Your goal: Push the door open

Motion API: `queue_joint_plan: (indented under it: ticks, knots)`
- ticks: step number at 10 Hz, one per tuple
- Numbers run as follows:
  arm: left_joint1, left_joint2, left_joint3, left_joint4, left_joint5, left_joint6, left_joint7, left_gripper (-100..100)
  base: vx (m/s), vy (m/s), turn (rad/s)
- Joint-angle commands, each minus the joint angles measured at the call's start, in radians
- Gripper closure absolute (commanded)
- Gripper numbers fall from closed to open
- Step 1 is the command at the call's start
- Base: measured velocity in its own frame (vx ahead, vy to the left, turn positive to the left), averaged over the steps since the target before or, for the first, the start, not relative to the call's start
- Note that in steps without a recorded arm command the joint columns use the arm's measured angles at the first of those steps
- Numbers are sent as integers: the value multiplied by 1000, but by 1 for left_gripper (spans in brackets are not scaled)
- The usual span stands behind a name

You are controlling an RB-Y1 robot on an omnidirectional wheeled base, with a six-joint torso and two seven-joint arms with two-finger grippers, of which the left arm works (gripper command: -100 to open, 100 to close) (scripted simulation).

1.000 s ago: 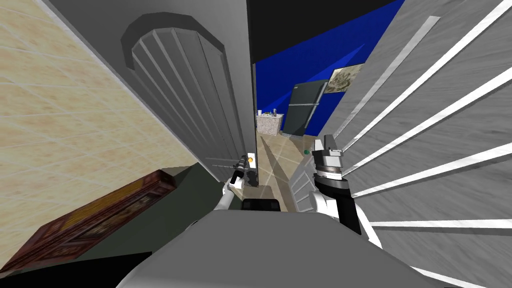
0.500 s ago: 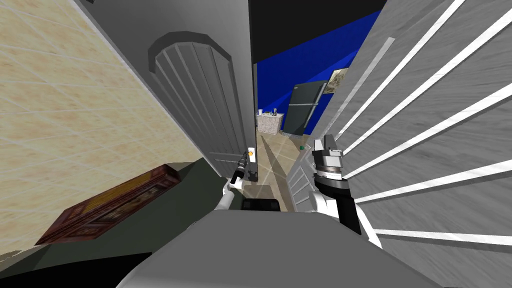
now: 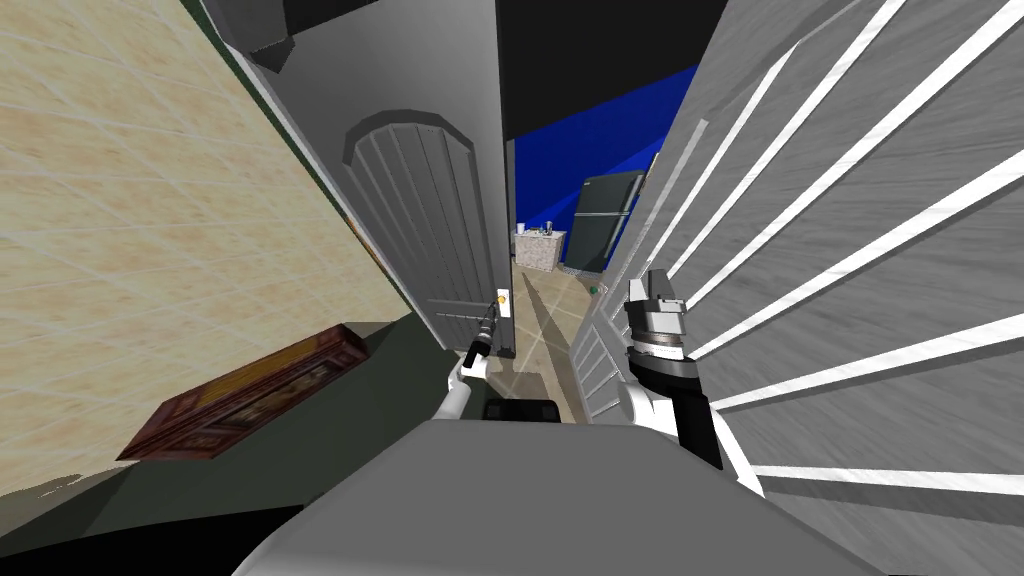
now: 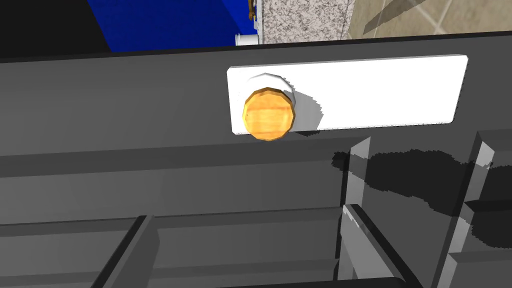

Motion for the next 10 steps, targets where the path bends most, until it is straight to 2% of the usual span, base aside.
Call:
queue_joint_plan:
  ticks: [1, 4, 7, 8, 9, 10]
  knots:
    - [-2, 7, 3, 2, 0, -3, 0, -100, 154, -28, -20]
    - [-7, 11, 10, 13, -1, -13, -1, -100, 179, -29, -18]
    - [-12, 1, 17, 23, -2, -23, -2, -100, 193, -42, -22]
    - [-15, -9, 19, 27, -2, -27, -2, -100, 198, -56, -20]
    - [-13, -4, 18, 25, -2, -24, -2, -100, 88, -26, 1]
    - [-13, -4, 18, 25, -2, -24, -2, 100, -13, 3, 4]
